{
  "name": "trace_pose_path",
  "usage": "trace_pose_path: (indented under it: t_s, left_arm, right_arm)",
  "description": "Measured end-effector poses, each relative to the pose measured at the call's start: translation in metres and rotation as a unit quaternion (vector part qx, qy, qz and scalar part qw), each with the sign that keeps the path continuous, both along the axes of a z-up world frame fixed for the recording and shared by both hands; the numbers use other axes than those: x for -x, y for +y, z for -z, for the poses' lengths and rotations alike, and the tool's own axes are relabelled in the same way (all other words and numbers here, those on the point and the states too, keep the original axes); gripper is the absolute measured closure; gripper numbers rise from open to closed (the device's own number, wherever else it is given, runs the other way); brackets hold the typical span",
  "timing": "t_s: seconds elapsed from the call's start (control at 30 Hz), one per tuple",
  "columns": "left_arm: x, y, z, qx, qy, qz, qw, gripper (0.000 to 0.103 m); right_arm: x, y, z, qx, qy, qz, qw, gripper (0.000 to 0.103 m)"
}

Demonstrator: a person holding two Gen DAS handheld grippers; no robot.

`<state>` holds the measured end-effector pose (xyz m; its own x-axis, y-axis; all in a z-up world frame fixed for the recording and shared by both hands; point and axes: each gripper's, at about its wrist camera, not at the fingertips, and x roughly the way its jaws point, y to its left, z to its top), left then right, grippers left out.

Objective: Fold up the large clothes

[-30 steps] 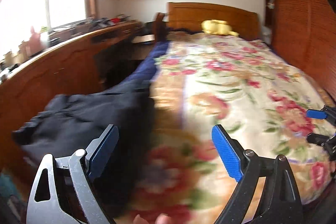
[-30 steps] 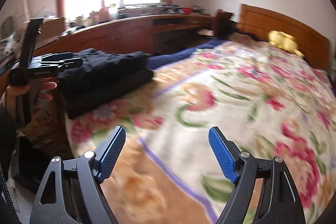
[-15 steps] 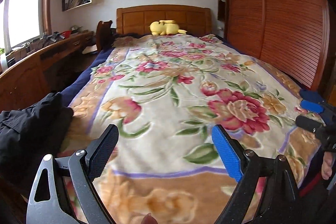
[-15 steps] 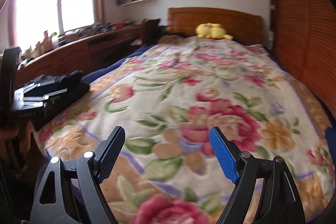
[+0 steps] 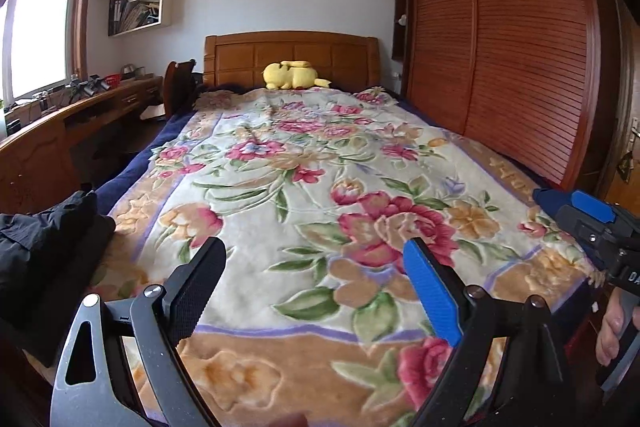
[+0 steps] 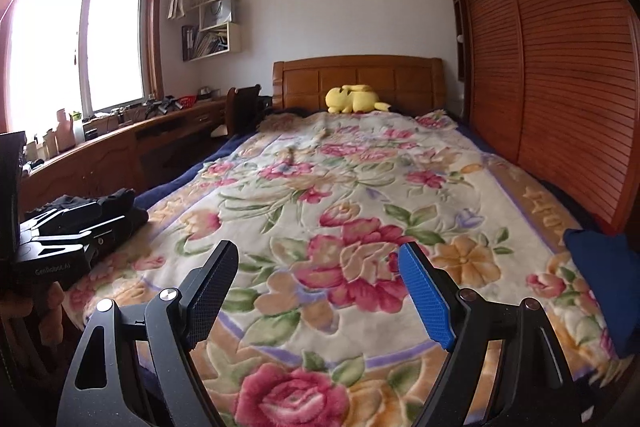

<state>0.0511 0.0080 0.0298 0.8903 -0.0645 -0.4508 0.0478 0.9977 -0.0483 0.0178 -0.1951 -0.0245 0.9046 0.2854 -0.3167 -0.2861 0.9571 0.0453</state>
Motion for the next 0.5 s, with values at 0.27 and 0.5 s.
trace_pose_path:
  t_s: [0.27,0.5]
  left_arm:
    - [0.012,-0.005,-0.002,0.010,-0.003,-0.002,0.9999,0.012]
    - [0.017,-0.006,-0.003,0.005,-0.005,-0.004,1.0000,0.012]
  right_arm:
    - [0.000,-0.002,0.007,-0.004,-0.011,0.005,1.000,0.019]
    - [-0.009,-0.009,0.010,-0.008,-0.013,0.005,1.000,0.019]
